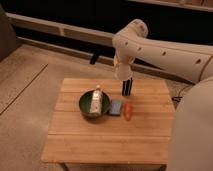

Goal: Place the ceramic cup over the eraser

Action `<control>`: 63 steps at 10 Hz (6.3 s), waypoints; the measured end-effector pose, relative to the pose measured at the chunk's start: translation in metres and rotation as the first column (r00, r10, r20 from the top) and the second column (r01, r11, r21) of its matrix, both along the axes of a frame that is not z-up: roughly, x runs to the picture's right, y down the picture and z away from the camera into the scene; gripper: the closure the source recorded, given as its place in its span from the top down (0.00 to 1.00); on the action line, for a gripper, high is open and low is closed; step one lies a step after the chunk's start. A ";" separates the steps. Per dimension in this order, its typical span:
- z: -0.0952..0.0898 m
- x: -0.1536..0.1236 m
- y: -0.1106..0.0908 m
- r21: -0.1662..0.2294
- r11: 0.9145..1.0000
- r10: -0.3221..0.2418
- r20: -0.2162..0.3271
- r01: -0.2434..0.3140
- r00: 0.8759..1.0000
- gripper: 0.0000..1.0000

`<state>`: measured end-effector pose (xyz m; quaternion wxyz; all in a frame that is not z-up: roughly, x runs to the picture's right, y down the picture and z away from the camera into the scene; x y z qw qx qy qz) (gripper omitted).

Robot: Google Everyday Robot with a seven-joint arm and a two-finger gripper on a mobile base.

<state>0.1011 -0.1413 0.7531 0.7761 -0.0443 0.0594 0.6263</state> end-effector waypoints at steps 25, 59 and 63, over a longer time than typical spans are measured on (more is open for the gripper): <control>0.015 0.074 -0.021 -0.043 0.986 0.156 -0.107 -0.161 0.982 0.00; 0.104 0.063 0.040 -0.117 0.965 0.247 0.089 -0.236 0.965 0.00; 0.111 0.077 0.048 -0.112 0.970 0.225 0.060 -0.217 0.973 0.00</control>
